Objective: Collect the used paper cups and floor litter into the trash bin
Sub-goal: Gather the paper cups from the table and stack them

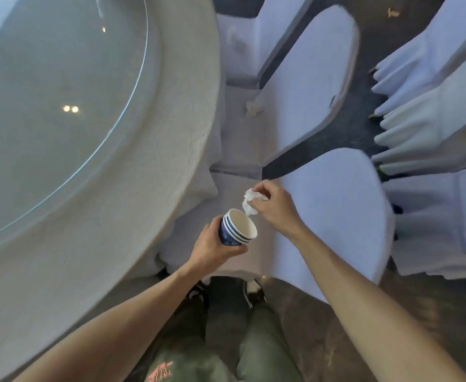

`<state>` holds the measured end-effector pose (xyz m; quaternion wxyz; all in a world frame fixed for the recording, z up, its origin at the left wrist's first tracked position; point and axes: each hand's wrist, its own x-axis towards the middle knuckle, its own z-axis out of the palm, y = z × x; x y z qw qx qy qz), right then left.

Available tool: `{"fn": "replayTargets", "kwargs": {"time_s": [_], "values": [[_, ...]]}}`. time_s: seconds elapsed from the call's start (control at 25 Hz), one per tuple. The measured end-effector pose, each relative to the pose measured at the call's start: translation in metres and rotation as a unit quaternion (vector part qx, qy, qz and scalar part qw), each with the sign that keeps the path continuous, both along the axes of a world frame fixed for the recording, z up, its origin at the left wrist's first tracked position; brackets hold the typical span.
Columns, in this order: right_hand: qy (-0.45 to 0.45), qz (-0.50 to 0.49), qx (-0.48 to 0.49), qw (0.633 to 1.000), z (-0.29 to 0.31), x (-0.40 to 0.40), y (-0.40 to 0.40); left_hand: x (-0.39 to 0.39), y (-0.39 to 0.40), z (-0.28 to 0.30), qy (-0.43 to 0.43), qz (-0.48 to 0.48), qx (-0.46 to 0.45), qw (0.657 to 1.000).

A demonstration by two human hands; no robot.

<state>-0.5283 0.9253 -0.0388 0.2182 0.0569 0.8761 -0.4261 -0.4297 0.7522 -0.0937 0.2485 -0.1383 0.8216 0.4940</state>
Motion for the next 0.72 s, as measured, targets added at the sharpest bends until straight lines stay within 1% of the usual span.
{"fn": "replayTargets", "kwargs": {"time_s": [0.08,0.16,0.24,0.32,0.4,0.48,0.6,0.72], "values": [[0.036,-0.008,-0.013,0.999,0.028,0.004,0.008,-0.007,0.017,0.019,0.030,0.014,0.004,0.999],[0.056,0.010,-0.027,0.998,0.055,0.013,0.029,-0.010,0.043,0.047,0.065,0.029,0.001,0.997],[0.045,0.061,-0.038,0.996,0.075,0.020,0.056,-0.013,0.071,0.069,0.107,0.045,-0.008,0.993],[0.039,0.135,-0.036,0.989,0.091,0.026,0.090,-0.011,0.101,0.086,0.146,0.061,-0.034,0.987],[0.058,0.185,-0.033,0.980,0.108,0.027,0.124,-0.009,0.127,0.095,0.180,0.077,-0.058,0.979],[0.064,0.220,-0.021,0.973,0.123,0.027,0.156,-0.010,0.150,0.102,0.198,0.093,-0.067,0.974],[0.037,0.283,-0.035,0.958,0.132,0.024,0.194,-0.008,0.186,0.121,0.216,0.126,-0.080,0.965],[0.031,0.306,-0.047,0.950,0.131,-0.002,0.209,-0.019,0.208,0.125,0.214,0.151,-0.075,0.962]]}}
